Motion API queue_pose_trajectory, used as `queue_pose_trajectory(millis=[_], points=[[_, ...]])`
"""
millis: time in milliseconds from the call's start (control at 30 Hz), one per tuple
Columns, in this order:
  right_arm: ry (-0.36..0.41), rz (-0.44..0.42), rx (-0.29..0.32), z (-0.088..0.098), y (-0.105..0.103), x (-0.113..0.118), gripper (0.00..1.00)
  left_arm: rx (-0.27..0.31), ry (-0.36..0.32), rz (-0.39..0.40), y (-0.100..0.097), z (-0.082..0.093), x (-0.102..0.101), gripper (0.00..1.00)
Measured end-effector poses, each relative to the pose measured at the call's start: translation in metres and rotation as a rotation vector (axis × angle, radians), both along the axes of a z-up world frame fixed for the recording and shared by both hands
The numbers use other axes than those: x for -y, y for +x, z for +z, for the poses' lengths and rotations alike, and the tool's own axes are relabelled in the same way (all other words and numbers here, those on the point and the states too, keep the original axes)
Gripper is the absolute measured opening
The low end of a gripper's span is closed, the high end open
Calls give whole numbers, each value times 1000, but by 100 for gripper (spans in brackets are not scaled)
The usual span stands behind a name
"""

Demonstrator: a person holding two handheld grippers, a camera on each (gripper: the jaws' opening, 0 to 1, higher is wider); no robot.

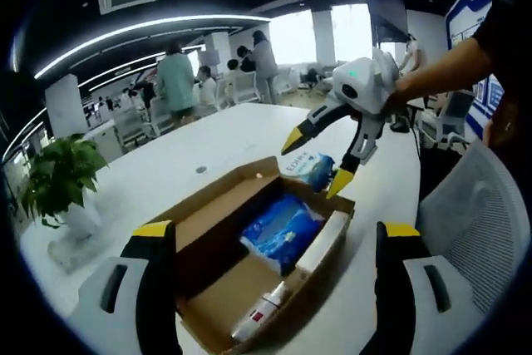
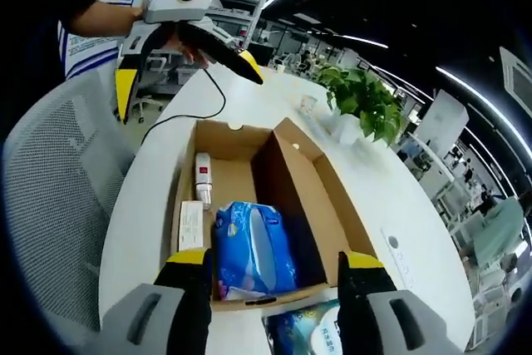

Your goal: Operate the shoe box by opening the lid, removing the specified soft item, and placing it in the target area until the item is outside and the box remains undamaged.

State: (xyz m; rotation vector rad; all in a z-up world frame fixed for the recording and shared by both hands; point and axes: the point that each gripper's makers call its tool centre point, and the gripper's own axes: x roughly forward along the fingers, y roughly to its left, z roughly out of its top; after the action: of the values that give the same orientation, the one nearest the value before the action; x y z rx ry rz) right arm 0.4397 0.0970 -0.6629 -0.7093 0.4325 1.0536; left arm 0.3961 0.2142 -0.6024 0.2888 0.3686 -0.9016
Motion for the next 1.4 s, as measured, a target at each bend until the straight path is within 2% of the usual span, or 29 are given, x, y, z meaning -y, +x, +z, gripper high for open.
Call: queue_pose_trajectory(millis=[400,667,767,1033,1400], points=[[-19,-1,9,-12,2,-9,48,-17,-31,94,-22,-11,-35,99],[-38,1,25,-20,5,-16,37,-22,-43,156,-32,-16,-58,99],[-69,-5,42,-25,8,-16,33,-31,-47,170,-39,-19,-62,99],[-94,-37,45,-39,19,-18,23,-52,-43,188,-60,-30,-71,99],[-113,-55,38,-55,28,-26,11,-72,-76,221,-85,-41,-70,99]])
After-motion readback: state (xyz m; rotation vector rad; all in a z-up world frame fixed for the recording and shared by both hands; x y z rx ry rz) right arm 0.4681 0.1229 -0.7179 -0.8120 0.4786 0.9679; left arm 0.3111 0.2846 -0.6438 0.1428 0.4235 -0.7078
